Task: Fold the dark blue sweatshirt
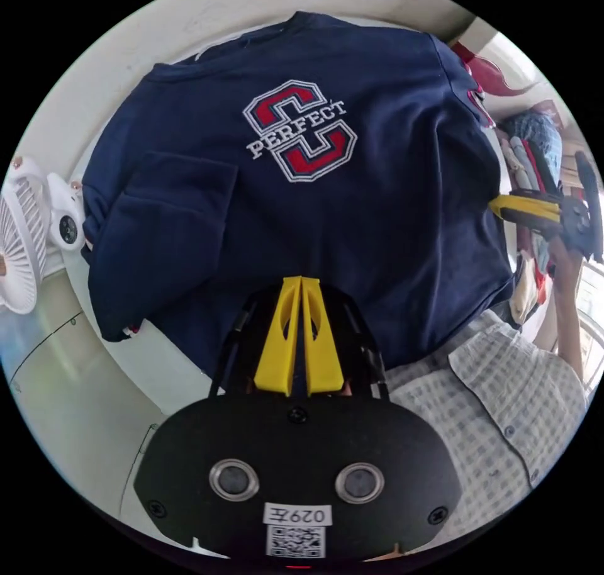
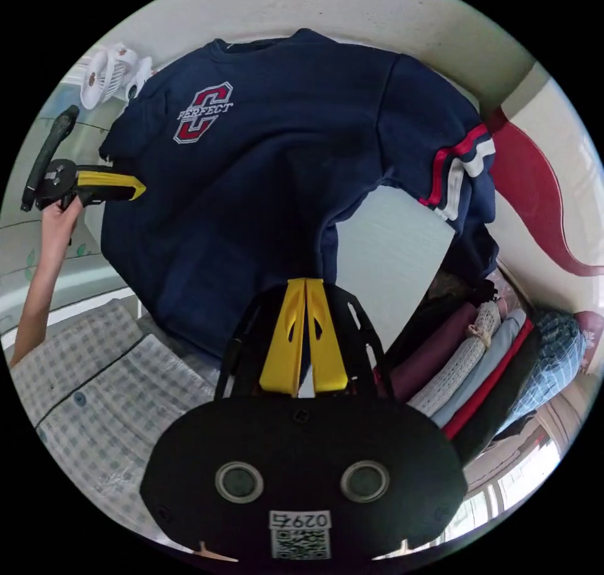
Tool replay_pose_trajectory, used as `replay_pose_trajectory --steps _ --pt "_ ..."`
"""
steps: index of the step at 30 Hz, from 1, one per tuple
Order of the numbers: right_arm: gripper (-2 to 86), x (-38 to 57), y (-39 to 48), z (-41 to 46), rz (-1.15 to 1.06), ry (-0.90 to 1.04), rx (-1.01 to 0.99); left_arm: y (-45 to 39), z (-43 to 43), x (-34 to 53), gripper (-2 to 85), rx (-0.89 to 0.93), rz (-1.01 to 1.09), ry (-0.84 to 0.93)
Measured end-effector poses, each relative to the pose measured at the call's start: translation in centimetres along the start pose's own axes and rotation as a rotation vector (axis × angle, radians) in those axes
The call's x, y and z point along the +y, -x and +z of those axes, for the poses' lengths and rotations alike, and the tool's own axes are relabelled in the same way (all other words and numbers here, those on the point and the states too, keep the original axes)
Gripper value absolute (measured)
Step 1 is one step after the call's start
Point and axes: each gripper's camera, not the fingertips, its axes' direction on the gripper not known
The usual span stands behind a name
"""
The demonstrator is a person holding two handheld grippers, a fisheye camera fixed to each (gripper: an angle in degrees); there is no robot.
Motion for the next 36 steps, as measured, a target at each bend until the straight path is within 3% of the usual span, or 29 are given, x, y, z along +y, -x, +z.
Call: replay_pose_trajectory --steps 3,6,11,13,19,21,22,25,30,36 --pt "-0.5 1.9 0.0 1.5 0.039 0.017 0.001 -2.1 0.1 1.6 -0.9 -0.144 0.063 -0.017" --pt "-0.5 3.6 -0.9 3.1 0.13 0.009 -0.125 -2.4 0.0 3.3 -0.9 -0.123 0.109 -0.03" --pt "-0.5 3.8 -0.6 4.8 0.2 -0.03 -0.181 4.8 -3.8 8.7 0.4 -0.134 -0.127 -0.223" --pt "-0.5 2.7 0.6 5.6 0.18 0.002 -0.14 9.4 -5.5 11.0 5.3 -0.158 -0.199 -0.294" --pt "-0.5 -0.2 3.0 7.4 0.221 0.047 -0.079 18.1 -4.1 10.2 17.1 0.143 -0.103 -0.162" --pt "-0.4 -0.8 3.6 8.1 0.252 0.061 -0.072 19.6 -1.9 9.4 16.9 0.195 -0.083 -0.054" --pt "-0.4 -1.2 4.0 8.5 0.275 0.065 -0.065 20.4 -1.9 9.8 10.5 0.157 -0.092 -0.055" --pt "-0.5 -2.2 5.3 9.5 0.331 0.075 -0.029 22.7 -3.8 13.4 0.2 -0.035 -0.141 -0.178" --pt "-0.5 -4.7 7.9 11.3 0.367 0.15 0.077 30.6 -8.9 24.7 -0.9 -0.118 -0.318 -0.372" --pt "-0.4 -8.2 11.0 13.1 0.399 0.245 0.163 39.2 -8.3 34.7 -1.0 0.253 -0.257 -0.438"
